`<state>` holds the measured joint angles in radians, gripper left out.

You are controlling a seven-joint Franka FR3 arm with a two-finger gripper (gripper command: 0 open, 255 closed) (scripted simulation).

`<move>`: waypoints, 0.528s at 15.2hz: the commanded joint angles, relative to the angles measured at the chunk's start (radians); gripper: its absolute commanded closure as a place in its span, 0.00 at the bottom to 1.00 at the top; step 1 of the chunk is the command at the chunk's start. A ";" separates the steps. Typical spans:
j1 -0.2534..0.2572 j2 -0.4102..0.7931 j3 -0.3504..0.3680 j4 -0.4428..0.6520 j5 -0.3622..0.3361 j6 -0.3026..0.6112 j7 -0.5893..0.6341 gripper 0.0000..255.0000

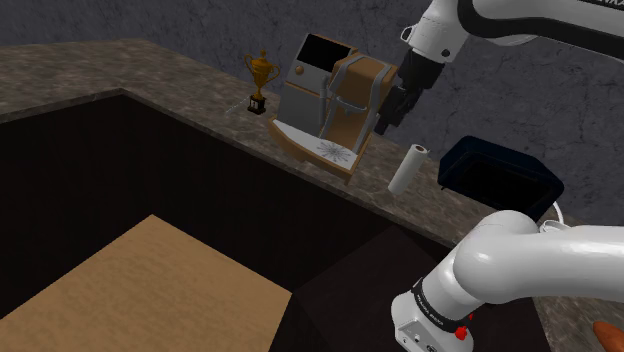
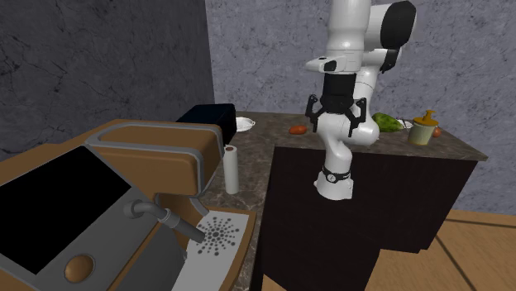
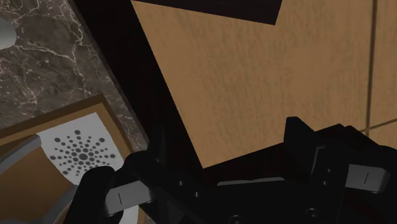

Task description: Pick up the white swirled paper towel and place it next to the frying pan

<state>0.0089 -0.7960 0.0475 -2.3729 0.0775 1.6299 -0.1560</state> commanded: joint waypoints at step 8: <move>-0.067 0.034 -0.124 -0.072 -0.101 0.105 -0.127 0.00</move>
<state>-0.0492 -0.7684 -0.0605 -2.4379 -0.0096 1.7205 -0.2659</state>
